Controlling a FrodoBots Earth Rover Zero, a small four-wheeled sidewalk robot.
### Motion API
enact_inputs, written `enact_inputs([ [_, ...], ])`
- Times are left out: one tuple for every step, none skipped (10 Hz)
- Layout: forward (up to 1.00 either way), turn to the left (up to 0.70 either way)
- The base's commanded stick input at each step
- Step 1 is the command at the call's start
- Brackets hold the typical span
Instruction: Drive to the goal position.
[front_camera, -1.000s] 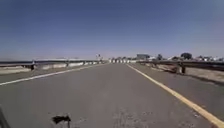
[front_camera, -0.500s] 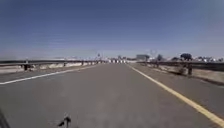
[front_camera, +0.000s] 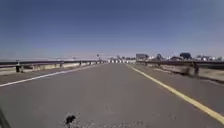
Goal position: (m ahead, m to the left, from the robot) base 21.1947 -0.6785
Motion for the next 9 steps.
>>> enact_inputs([
  [1.0, 0.0],
  [1.0, 0.0],
  [1.0, 0.0],
  [1.0, 0.0],
  [1.0, 0.0],
  [1.0, 0.0],
  [1.0, 0.0],
  [1.0, 0.0],
  [1.0, 0.0],
])
